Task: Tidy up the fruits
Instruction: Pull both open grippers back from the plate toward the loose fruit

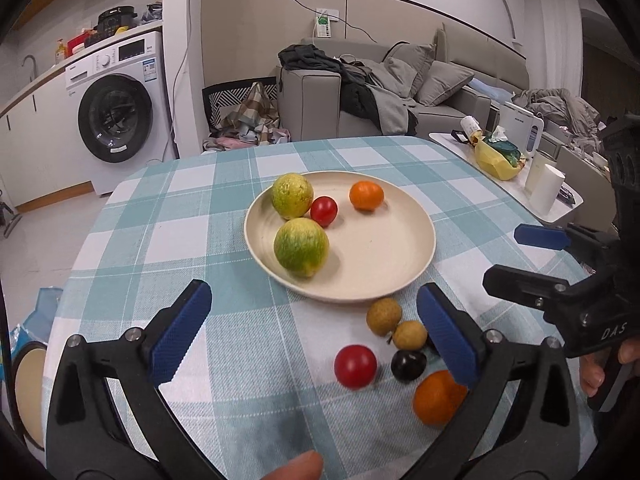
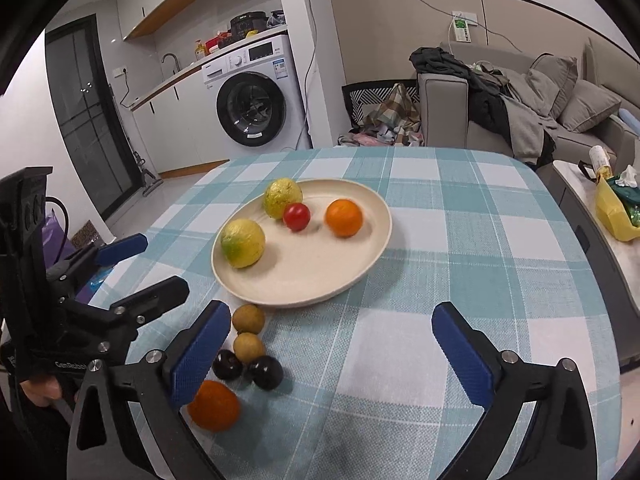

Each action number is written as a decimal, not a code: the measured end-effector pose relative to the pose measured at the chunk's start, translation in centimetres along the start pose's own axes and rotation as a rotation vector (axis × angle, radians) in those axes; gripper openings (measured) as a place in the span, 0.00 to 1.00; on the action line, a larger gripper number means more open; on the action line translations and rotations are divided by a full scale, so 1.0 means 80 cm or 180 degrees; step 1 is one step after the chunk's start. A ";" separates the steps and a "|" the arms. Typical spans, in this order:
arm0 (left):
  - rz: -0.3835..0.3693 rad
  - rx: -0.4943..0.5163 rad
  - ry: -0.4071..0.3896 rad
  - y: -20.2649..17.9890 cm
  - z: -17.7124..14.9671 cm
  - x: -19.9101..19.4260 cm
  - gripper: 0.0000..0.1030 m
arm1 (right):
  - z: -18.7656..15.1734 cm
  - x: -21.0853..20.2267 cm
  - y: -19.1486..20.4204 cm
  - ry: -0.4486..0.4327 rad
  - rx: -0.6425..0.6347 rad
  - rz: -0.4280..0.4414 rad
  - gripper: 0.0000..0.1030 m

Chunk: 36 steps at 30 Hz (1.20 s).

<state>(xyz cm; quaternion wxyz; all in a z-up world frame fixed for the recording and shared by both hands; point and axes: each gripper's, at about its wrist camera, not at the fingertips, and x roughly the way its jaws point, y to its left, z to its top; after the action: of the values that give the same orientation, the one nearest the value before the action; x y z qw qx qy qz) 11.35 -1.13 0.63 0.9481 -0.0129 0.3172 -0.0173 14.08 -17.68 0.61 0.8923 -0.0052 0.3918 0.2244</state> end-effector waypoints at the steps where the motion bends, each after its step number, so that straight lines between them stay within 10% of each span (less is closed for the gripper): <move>1: 0.0000 -0.0004 0.0005 0.002 -0.003 -0.004 0.99 | -0.003 0.001 0.001 0.0025 -0.0003 0.0013 1.00; 36: -0.0016 -0.0030 0.0320 0.013 -0.027 0.027 0.99 | -0.036 0.034 0.018 0.0545 -0.0461 -0.0078 1.00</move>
<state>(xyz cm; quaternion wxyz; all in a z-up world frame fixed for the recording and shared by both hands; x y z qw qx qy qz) 11.78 -0.19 -2.46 0.9309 -0.0173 0.3645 -0.0189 13.11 -15.86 -3.08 0.8555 -0.0936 0.4492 0.2399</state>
